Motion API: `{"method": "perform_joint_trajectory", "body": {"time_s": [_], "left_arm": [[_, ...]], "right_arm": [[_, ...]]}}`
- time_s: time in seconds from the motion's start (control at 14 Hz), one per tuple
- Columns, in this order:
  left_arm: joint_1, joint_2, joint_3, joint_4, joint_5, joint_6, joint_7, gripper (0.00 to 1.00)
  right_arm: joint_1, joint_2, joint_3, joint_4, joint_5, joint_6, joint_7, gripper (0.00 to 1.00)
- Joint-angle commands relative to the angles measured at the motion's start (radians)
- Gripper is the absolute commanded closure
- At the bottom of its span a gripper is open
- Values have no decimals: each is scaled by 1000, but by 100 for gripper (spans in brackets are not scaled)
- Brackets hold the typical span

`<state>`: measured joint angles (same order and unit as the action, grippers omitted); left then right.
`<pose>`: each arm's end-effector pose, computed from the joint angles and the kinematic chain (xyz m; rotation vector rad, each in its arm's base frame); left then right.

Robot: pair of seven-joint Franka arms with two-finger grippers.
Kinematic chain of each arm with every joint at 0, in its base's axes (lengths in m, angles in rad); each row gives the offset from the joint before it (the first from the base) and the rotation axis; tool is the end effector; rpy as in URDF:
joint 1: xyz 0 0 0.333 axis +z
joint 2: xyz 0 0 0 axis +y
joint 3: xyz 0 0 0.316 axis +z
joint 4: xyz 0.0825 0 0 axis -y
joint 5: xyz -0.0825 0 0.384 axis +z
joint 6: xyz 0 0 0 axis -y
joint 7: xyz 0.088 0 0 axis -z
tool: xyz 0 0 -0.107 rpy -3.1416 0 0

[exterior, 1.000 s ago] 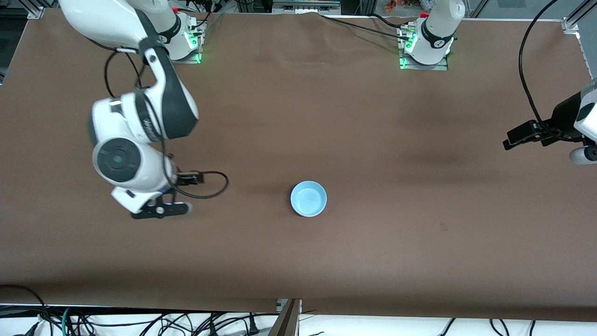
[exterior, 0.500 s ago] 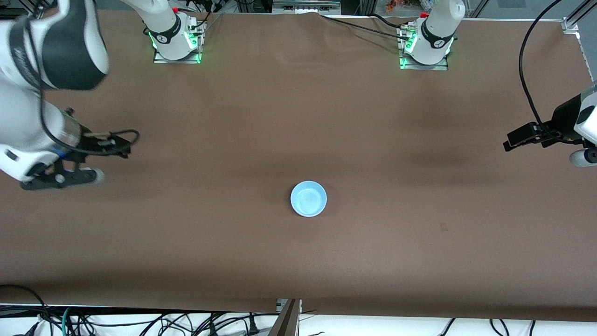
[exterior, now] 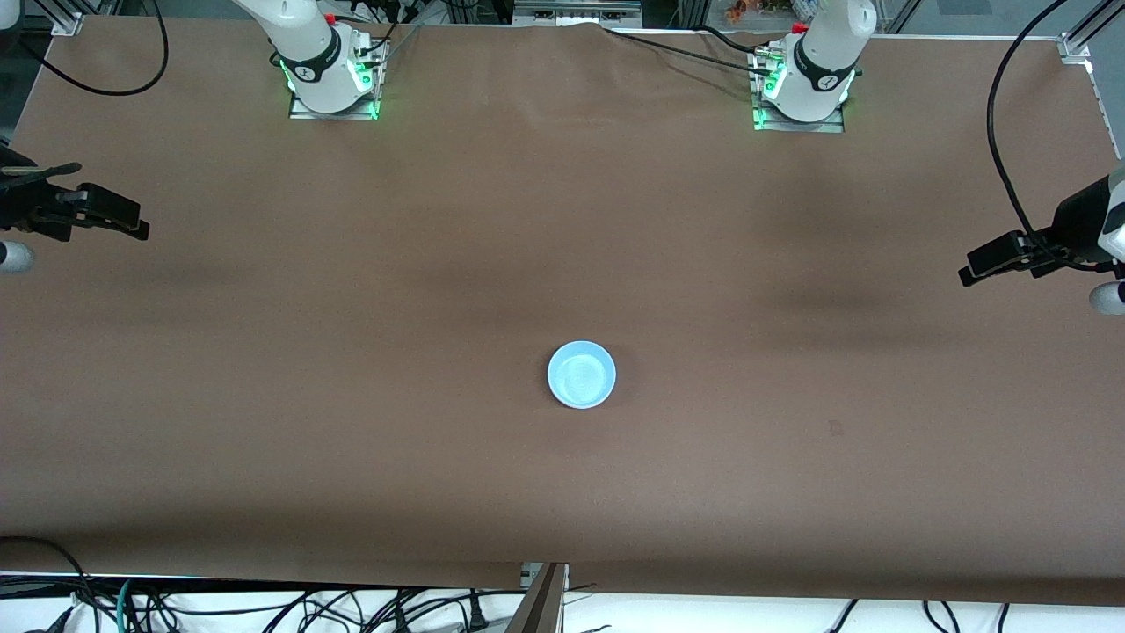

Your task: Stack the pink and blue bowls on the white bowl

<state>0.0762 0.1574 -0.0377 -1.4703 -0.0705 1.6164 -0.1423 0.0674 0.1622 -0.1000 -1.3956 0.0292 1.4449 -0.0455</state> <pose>0.6056 0.0178 0.5851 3.0528 0.2829 -0.0232 0.5905 -0.0107 0.6032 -3.1193 -0.0239 0.1741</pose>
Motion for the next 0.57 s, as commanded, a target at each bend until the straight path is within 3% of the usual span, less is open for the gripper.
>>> {"method": "perform_joint_trajectory", "body": {"time_s": [0.0,0.14,0.5], "left_arm": [[5,21,-5,38,12,-9,27,0],[5,25,-5,51,12,-7,38,0],[8,42,-5,91,18,-15,66,0]], "right_arm": [[-24,-36,83,-51,-40,20,7,0],[-37,-36,121,-51,-66,17,13,0],[-44,-52,121,-83,-64,15,65,0]]}}
